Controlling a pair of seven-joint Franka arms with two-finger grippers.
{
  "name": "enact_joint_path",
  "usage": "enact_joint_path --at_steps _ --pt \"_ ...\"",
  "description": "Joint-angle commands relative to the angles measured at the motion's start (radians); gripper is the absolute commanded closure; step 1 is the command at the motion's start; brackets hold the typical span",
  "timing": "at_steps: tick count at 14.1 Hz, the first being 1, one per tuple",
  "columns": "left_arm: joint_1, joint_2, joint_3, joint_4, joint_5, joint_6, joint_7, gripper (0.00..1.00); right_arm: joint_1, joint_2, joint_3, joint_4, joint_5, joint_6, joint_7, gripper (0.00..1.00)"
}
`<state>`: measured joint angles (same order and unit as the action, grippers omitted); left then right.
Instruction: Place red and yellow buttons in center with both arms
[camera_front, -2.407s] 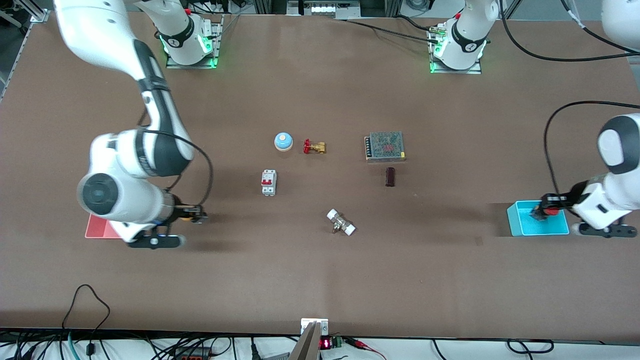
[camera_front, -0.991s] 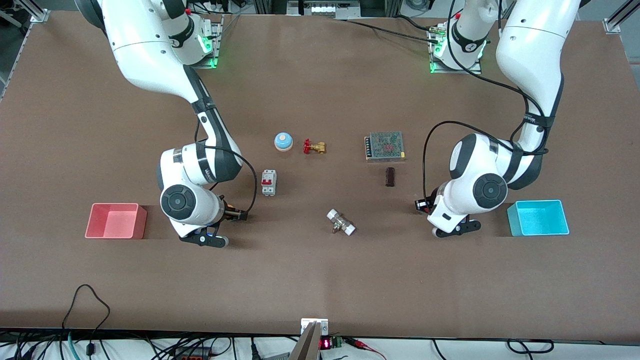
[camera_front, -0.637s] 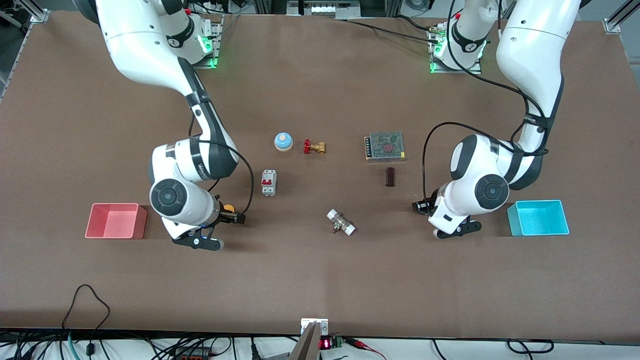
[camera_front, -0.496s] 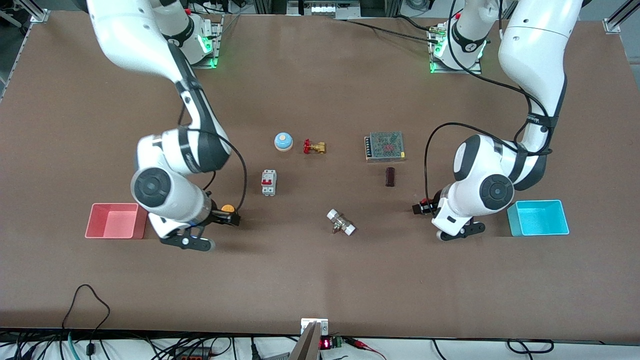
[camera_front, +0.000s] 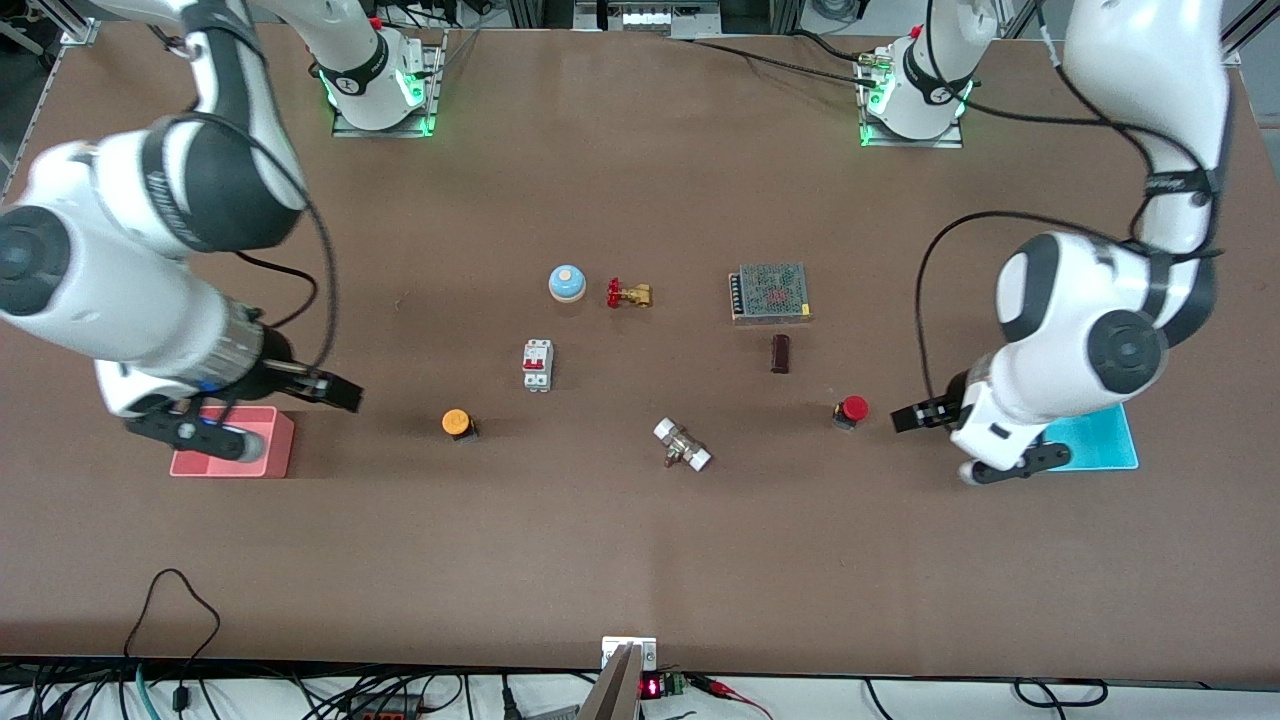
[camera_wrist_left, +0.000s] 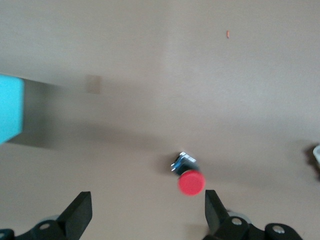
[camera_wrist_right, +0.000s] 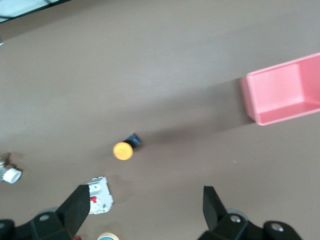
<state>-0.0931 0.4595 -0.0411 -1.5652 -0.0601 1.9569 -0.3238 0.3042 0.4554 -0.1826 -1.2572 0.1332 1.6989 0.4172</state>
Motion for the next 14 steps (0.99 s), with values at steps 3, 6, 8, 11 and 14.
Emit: enact_joint_path --at_steps 3,6,8,11,14 --pt "0.073 -0.166 -0.002 -0.036 0.069 -0.110 0.153 0.00 -0.108 -0.105 -0.020 -0.036 -0.029 -0.110 -0.278 0.00" --pt "0.110 -0.254 -0.002 -0.038 0.079 -0.185 0.244 0.00 -0.181 -0.170 -0.017 -0.082 -0.073 -0.142 -0.471 0.00" --pt "0.137 -0.313 -0.002 -0.038 0.079 -0.220 0.288 0.00 -0.172 -0.251 -0.015 -0.167 -0.130 -0.137 -0.465 0.00" --pt "0.148 -0.393 -0.002 -0.050 0.080 -0.282 0.347 0.00 -0.168 -0.297 -0.017 -0.196 -0.129 -0.174 -0.462 0.00" --pt "0.150 -0.491 -0.002 -0.140 0.080 -0.268 0.367 0.00 -0.177 -0.320 -0.023 -0.215 -0.121 -0.174 -0.463 0.00"
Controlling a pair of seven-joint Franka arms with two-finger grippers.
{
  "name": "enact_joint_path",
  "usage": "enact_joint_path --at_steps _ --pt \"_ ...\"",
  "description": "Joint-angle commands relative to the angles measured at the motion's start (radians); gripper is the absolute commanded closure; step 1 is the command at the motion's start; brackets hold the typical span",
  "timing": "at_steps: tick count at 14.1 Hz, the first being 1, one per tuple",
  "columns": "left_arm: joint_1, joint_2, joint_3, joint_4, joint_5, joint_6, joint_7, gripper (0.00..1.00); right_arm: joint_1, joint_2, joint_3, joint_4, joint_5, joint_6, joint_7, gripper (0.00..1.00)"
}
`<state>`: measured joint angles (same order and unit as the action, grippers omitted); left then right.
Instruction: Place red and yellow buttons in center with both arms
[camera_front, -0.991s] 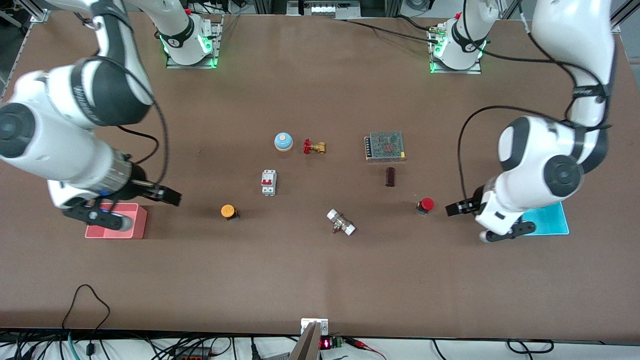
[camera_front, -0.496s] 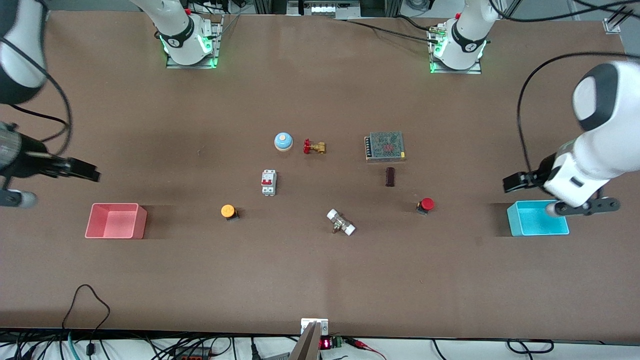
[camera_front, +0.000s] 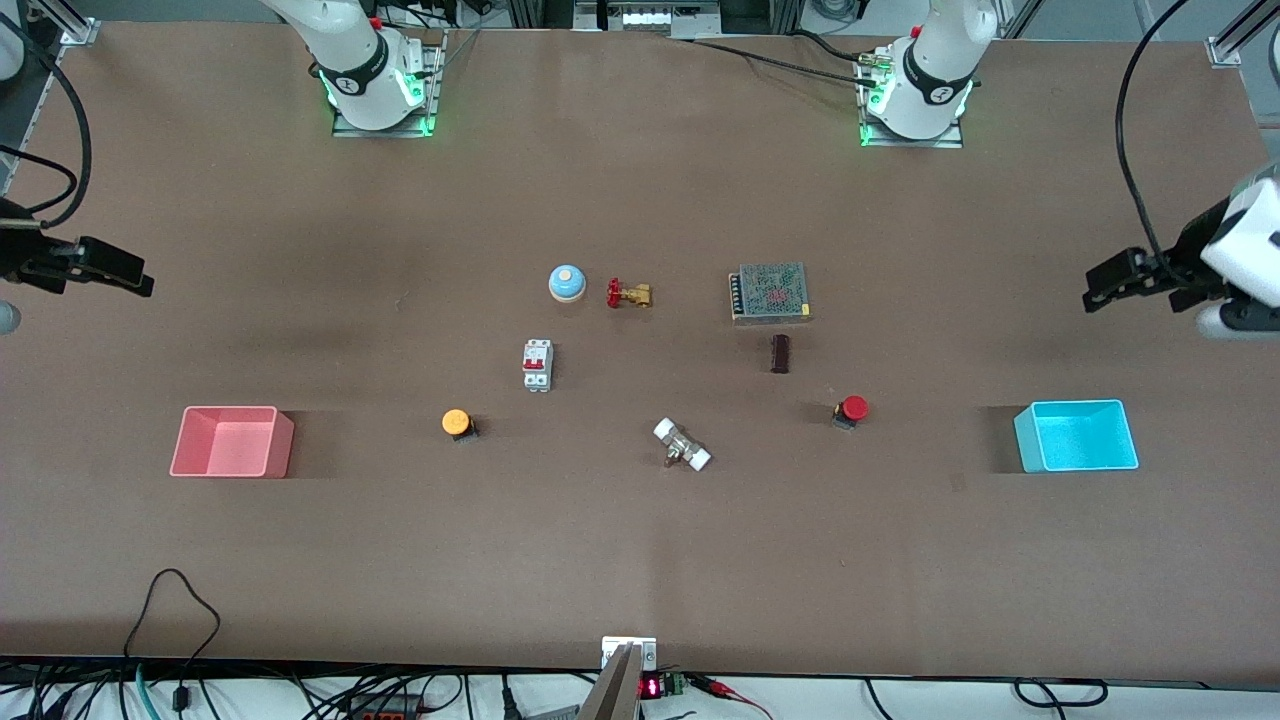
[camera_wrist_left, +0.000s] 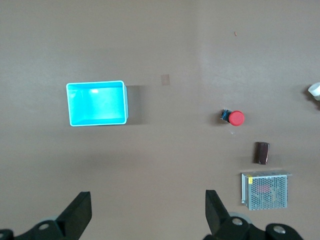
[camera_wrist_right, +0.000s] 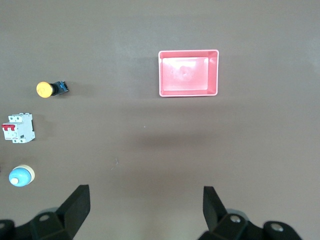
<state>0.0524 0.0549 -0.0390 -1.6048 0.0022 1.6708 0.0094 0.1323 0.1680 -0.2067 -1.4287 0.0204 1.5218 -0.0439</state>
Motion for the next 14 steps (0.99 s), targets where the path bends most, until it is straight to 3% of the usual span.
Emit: enact_joint_path --at_steps 1,4,14 --pt "0.003 -0.111 -0.004 -0.128 0.024 0.030 0.035 0.00 -0.003 -0.039 0.001 -0.047 -0.010 0.003 -0.007 0.00" --pt "0.003 -0.165 -0.015 -0.195 0.052 0.081 0.050 0.00 0.004 -0.070 0.004 -0.068 -0.019 0.000 -0.008 0.00" --pt "0.003 -0.144 -0.004 -0.139 0.035 0.076 -0.012 0.00 0.001 -0.127 0.004 -0.119 -0.017 -0.018 -0.001 0.00"
